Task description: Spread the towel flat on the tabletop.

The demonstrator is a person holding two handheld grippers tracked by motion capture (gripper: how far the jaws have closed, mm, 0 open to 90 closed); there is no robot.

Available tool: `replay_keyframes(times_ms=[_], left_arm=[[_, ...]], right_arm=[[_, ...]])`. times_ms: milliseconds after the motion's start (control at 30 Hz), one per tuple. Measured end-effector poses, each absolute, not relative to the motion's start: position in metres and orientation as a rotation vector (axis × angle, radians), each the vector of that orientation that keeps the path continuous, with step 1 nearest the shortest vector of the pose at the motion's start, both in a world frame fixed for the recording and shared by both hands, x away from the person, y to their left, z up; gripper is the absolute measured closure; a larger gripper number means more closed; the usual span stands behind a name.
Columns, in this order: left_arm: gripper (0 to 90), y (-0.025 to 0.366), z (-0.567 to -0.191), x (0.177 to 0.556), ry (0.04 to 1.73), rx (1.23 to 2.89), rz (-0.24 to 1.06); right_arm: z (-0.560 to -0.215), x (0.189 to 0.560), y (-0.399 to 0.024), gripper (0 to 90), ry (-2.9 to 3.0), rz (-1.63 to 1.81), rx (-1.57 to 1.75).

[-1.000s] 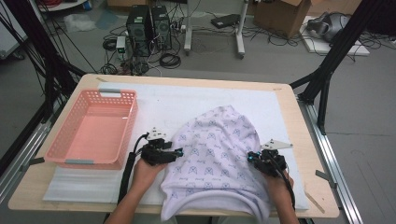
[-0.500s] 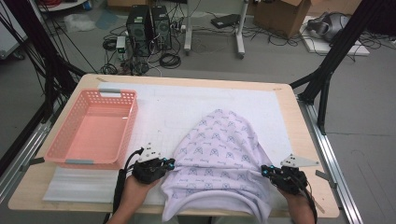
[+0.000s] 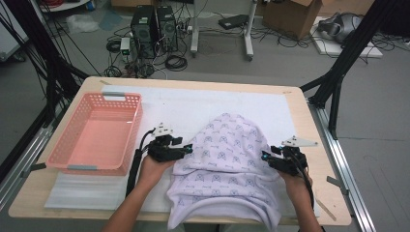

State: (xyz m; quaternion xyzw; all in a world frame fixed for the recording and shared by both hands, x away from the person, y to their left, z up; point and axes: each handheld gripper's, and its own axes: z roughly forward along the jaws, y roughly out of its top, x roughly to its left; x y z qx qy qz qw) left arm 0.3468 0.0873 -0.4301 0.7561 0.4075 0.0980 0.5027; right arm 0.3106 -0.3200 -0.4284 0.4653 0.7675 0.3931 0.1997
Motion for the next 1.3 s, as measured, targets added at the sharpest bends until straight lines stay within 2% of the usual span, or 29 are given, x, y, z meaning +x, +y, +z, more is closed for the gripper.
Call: replay_keyframes(times_ms=[67, 167, 200, 267, 300, 367, 600, 833, 900, 933, 967, 1000, 1100, 1300], left_arm=[[43.3, 0.077, -0.431, 0.356, 0.987, 1.841, 0.225], [46.0, 0.061, -0.439, 0.363, 1.005, 1.916, 0.184], [51.7, 0.057, -0.443, 0.363, 1.001, 1.96, 0.179], [72.2, 0.052, -0.446, 0.36, 0.999, 1.991, 0.215], [78.9, 0.052, -0.445, 0.358, 0.997, 1.985, 0.232], [81.0, 0.055, -0.441, 0.354, 1.002, 1.96, 0.248], [80.7, 0.077, -0.425, 0.318, 0.932, 1.885, 0.286], [79.5, 0.092, -0.44, 0.283, 0.892, 1.886, 0.251], [75.8, 0.093, -0.443, 0.278, 0.89, 1.884, 0.255], [70.5, 0.094, -0.444, 0.278, 0.894, 1.882, 0.253], [64.2, 0.095, -0.445, 0.278, 0.904, 1.877, 0.255], [59.1, 0.097, -0.445, 0.278, 0.907, 1.873, 0.254], [51.0, 0.103, -0.446, 0.281, 0.932, 1.841, 0.239], [48.5, 0.111, -0.447, 0.286, 0.948, 1.815, 0.243]], right_arm=[[-0.431, 0.32, -0.317, 53.6, 2.147, 1.09, 1.32], [-0.439, 0.33, -0.311, 63.6, 2.196, 1.026, 1.337], [-0.442, 0.333, -0.309, 69.6, 2.224, 0.989, 1.337], [-0.444, 0.331, -0.308, 85.4, 2.227, 0.994, 1.314], [-0.444, 0.33, -0.308, 85.8, 2.234, 0.994, 1.316], [-0.442, 0.326, -0.31, 86.4, 2.247, 1.006, 1.306], [-0.428, 0.29, -0.325, 87.0, 2.205, 1.155, 1.25], [-0.433, 0.251, -0.326, 87.0, 2.263, 1.191, 1.185], [-0.432, 0.245, -0.324, 86.9, 2.277, 1.175, 1.163], [-0.43, 0.244, -0.323, 85.9, 2.279, 1.17, 1.15], [-0.429, 0.244, -0.323, 83.4, 2.276, 1.169, 1.151], [-0.427, 0.245, -0.322, 76.9, 2.262, 1.176, 1.151], [-0.422, 0.253, -0.32, 65.3, 2.231, 1.188, 1.17], [-0.407, 0.302, -0.297, 53.6, 2.246, 1.175, 1.155]])
